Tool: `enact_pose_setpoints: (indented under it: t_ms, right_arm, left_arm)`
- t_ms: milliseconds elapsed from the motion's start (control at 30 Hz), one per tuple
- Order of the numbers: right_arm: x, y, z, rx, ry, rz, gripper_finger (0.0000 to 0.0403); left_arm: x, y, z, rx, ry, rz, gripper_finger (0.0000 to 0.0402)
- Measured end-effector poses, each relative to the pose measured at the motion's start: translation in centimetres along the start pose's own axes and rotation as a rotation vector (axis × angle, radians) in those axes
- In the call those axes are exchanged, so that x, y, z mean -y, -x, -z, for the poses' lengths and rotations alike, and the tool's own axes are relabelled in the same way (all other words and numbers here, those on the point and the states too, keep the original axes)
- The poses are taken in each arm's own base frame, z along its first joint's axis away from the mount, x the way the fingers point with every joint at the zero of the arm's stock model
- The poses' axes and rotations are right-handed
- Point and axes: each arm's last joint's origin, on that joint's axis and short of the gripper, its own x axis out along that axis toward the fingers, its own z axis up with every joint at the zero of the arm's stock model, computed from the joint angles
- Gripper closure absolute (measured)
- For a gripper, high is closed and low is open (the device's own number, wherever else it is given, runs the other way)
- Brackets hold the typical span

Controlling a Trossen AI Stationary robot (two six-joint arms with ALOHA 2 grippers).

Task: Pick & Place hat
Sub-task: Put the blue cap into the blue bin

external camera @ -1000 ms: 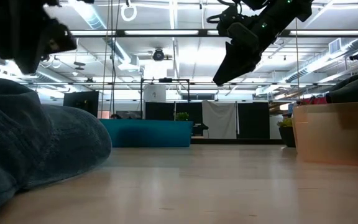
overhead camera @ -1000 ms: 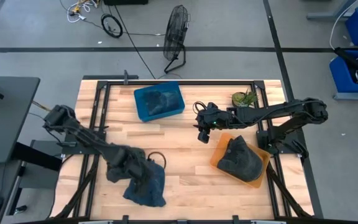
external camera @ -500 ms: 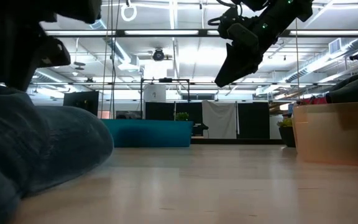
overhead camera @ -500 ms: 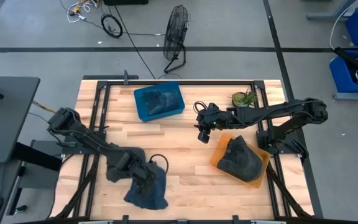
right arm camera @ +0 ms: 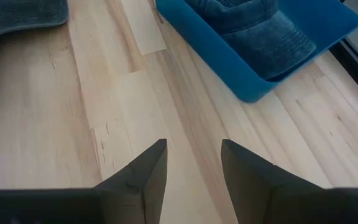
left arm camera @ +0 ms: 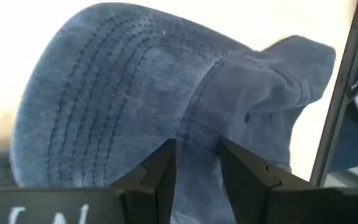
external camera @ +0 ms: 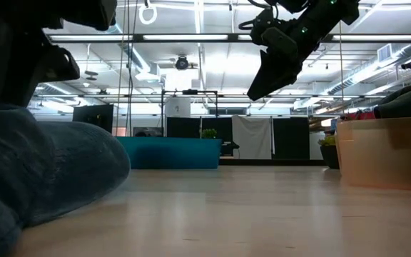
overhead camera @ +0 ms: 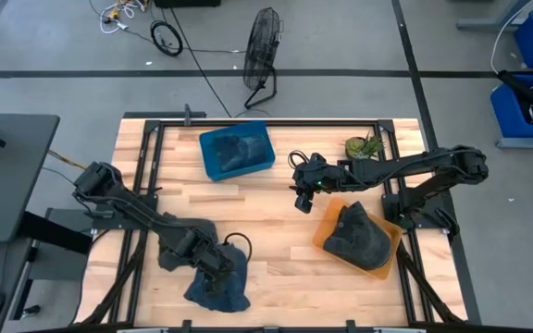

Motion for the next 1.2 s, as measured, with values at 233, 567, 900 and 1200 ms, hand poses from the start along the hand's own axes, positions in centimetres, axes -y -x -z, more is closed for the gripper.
enact_pose_setpoints:
  t_ms: [233,567,900,1200]
  right_arm:
    - [0.0,0.0,0.0,0.000,0.002,0.000,0.0247]
    - [0.0,0.0,0.0,-0.001,-0.004,0.000,0.0247]
    - [0.0,0.0,0.0,-0.002,-0.004,0.000,0.0247]
    - [0.0,0.0,-0.1,0.006,-0.006,-0.001,0.0247]
  left_arm:
    - [0.1,-0.7,0.2,-0.075,-0.029,0.046,0.0276]
    - [-0.2,-1.4,0.5,-0.127,-0.088,0.019,0.0303]
    - [-0.8,-1.5,0.4,-0.205,-0.122,0.056,0.0394]
    - [-0.1,5.5,-2.8,-0.120,-0.352,-0.114,0.0397]
